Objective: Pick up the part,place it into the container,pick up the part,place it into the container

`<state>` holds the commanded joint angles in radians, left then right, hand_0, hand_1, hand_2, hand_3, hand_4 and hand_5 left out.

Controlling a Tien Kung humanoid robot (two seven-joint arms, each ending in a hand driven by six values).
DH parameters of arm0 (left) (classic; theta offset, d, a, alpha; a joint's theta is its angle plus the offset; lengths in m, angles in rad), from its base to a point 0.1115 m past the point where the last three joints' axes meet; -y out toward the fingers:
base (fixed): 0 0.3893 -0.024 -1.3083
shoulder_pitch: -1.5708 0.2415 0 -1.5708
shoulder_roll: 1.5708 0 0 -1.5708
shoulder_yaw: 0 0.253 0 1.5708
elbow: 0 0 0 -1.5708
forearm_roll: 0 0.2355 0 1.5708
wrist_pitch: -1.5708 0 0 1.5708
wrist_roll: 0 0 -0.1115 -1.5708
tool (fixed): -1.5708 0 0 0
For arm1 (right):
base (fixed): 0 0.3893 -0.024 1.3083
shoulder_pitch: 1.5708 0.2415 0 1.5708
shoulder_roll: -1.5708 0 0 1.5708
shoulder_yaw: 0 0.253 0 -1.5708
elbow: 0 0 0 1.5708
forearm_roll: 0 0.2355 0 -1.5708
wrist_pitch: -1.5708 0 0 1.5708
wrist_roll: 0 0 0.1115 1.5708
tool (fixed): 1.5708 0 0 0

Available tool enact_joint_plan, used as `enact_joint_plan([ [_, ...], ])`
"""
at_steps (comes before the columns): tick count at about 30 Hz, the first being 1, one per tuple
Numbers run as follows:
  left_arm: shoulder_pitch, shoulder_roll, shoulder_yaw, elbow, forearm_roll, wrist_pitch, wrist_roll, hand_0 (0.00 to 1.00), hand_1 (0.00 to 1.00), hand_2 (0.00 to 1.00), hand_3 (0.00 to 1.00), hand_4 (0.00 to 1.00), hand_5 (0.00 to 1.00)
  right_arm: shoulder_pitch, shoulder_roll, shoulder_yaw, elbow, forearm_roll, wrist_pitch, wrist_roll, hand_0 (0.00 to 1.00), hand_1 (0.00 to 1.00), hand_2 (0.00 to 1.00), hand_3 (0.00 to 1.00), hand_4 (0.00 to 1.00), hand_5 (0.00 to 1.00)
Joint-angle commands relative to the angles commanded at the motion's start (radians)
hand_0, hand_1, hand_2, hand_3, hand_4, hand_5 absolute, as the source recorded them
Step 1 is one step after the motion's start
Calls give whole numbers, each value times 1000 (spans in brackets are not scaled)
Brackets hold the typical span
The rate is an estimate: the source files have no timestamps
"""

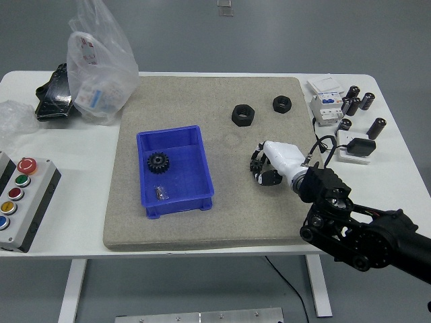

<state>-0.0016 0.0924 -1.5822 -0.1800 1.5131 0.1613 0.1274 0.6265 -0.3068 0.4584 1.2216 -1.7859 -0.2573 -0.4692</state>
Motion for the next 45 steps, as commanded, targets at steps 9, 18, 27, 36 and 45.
enact_joint_plan([
  [9,0,0,1,0,-3,0,-2,627,564,558,619,708,234,37,-6,4,94,-59,-45,-2,351,562,464,603,627,2],
  [18,0,0,4,0,-2,-1,2,627,563,557,619,708,235,128,65,-62,155,-29,-77,4,356,562,464,604,632,2],
  [27,-1,0,3,0,1,0,7,627,565,558,620,716,249,149,107,-124,169,8,47,26,381,655,654,682,605,2],
  [36,-2,0,5,0,0,2,4,627,564,558,620,720,274,146,111,-124,175,-17,91,33,353,692,765,731,541,234],
  [45,-2,-2,4,0,1,1,4,627,565,558,620,719,276,109,97,-60,176,1,22,61,337,679,766,742,625,256],
])
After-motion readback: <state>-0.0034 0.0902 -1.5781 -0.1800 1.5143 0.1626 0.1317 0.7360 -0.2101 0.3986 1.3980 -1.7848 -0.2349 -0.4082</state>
